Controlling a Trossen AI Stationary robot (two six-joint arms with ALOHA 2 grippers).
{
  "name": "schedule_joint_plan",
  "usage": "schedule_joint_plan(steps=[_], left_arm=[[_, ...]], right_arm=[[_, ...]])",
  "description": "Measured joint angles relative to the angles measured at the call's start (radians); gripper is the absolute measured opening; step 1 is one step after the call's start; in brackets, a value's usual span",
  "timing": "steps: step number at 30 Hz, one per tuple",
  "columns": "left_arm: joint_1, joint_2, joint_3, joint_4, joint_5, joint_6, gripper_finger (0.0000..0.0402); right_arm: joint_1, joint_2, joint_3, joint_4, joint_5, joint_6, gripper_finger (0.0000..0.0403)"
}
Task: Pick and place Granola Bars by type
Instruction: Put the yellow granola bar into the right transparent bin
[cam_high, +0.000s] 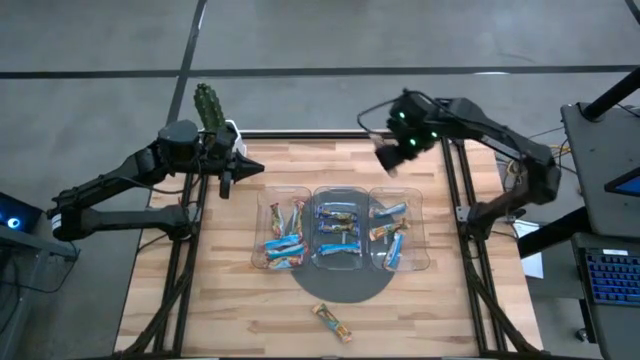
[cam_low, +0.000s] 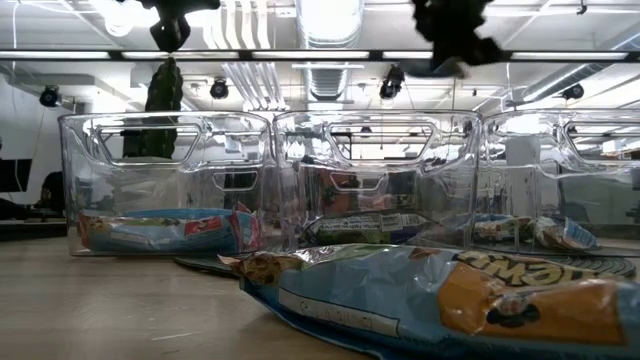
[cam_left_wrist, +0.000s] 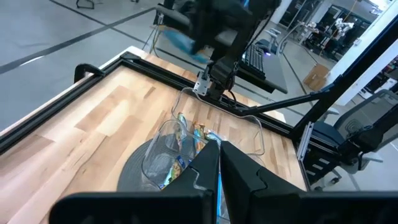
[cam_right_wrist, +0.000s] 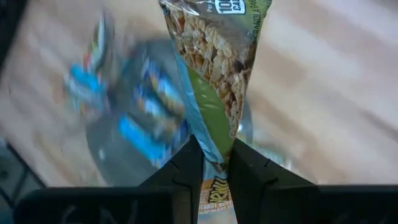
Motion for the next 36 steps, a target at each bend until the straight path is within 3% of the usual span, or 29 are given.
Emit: schedule_joint_plan(steps=[9,19,27,36], left_arm=[[0.0,0.0,0.0,0.0,-0.005,0.001,0.0],[0.0,0.0,0.0,0.0,-0.007,0.001,0.0],[0.001,0.015,0.0,-0.001,-0.008,-0.001,0.0],[0.001,0.019,-0.001,0.0,-0.008,-0.075,0.0]], right_arm=[[0.197,-0.063,0.0,-0.244,0.064,-0.089,0.0054],[0.445,-0.006,-0.001,-0.259,0.123,-0.328,0.0054],[0.559,0.079,-0.022,-0.288,0.132,-0.505,0.0056],[0.579,0.132,-0.099,-0.288,0.124,-0.513,0.0149]])
